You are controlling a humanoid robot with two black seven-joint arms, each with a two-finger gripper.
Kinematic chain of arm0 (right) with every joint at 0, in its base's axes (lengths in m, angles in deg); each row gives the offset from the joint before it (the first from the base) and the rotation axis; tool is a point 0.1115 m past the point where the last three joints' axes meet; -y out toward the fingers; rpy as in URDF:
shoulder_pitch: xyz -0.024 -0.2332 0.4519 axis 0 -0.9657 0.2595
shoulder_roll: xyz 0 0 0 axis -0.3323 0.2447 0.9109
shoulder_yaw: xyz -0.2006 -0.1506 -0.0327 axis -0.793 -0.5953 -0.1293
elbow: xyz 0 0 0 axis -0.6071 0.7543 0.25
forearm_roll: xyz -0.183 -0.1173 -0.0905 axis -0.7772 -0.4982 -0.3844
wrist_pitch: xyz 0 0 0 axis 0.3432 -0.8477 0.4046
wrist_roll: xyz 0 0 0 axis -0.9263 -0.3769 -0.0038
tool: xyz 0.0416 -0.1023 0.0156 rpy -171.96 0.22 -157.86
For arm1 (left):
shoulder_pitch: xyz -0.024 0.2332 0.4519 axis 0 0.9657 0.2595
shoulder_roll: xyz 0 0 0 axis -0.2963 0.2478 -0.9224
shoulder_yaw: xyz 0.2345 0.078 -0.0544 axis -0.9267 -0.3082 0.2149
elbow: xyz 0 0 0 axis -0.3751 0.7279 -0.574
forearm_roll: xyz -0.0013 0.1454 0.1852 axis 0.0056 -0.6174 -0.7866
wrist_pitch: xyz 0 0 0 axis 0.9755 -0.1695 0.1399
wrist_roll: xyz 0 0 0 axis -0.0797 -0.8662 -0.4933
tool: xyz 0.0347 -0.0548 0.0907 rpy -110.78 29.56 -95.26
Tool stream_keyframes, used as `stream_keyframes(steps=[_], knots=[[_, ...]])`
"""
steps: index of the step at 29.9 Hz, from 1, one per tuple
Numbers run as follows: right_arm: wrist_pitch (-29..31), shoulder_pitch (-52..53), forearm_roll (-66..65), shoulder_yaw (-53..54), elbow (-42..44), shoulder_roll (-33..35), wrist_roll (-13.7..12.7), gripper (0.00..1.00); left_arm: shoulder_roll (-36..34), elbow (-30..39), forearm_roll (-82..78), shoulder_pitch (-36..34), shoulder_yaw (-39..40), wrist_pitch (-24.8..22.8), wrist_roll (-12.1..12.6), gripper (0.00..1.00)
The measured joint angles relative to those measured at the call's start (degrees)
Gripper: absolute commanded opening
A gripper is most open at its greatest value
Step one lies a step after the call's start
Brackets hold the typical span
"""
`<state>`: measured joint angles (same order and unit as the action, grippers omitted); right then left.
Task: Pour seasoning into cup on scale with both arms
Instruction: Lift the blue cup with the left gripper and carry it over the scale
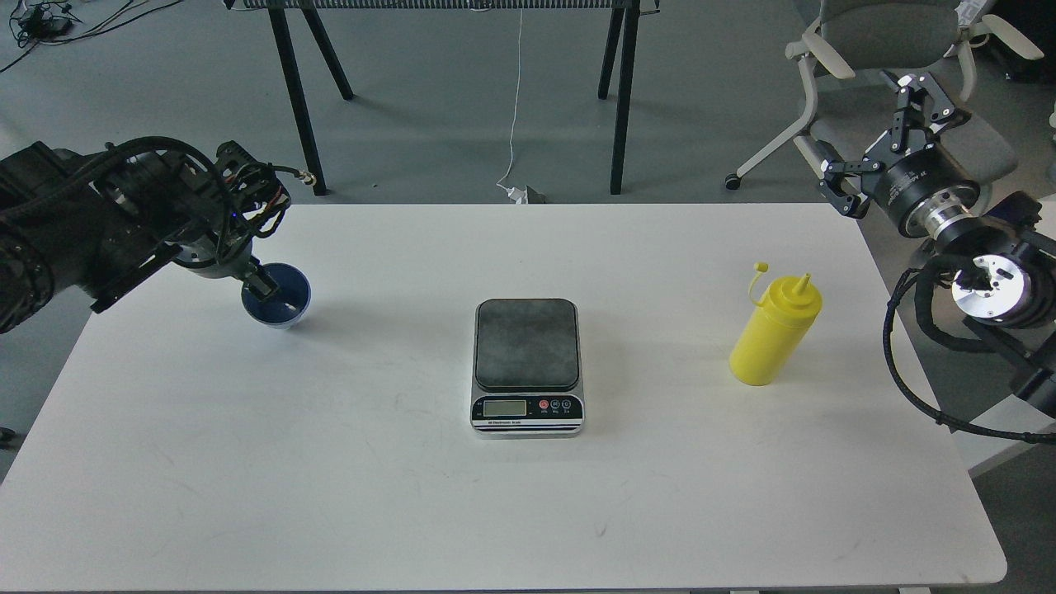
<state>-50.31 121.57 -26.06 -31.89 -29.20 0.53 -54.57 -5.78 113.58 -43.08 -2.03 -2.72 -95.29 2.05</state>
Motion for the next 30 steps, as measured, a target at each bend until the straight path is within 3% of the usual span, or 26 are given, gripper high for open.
stream_keyframes(steps=[30], knots=[[-0.1, -0.1, 0.0, -0.1, 0.8, -0.7, 0.0, 0.99, 0.0, 3.4, 1.8, -8.0, 0.1, 0.0, 0.0, 0.05]])
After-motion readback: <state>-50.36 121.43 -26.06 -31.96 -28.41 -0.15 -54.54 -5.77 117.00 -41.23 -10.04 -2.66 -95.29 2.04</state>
